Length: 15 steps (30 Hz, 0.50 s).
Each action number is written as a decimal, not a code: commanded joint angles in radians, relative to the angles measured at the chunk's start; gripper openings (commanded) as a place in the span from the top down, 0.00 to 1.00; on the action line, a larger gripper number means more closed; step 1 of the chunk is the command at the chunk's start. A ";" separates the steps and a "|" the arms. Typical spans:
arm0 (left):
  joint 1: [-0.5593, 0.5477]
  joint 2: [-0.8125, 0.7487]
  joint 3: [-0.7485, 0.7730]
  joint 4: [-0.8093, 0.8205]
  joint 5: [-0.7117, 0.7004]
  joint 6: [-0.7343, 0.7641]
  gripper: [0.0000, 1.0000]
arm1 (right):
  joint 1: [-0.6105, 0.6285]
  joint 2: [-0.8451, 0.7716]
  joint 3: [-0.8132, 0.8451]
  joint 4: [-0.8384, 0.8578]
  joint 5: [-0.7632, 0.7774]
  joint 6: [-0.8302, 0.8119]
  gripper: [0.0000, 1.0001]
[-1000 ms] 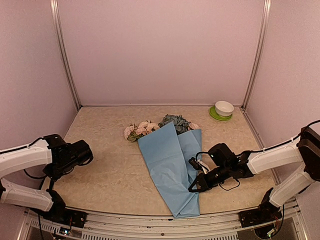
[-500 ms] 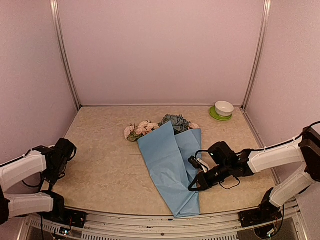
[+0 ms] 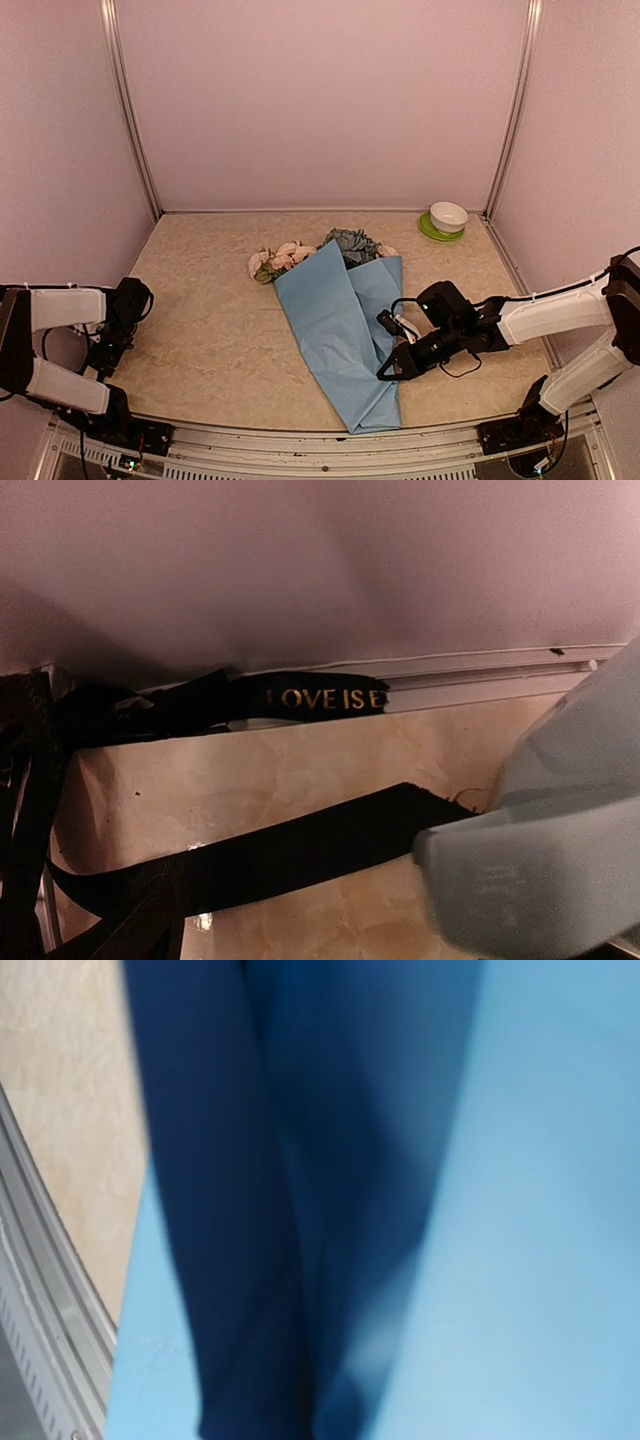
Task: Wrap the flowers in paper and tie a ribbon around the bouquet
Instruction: Pick up the folded bouquet from the center of the board.
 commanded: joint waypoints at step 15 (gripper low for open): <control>0.043 -0.005 -0.058 0.069 0.074 -0.025 0.43 | -0.004 -0.066 0.039 -0.043 0.032 -0.029 1.00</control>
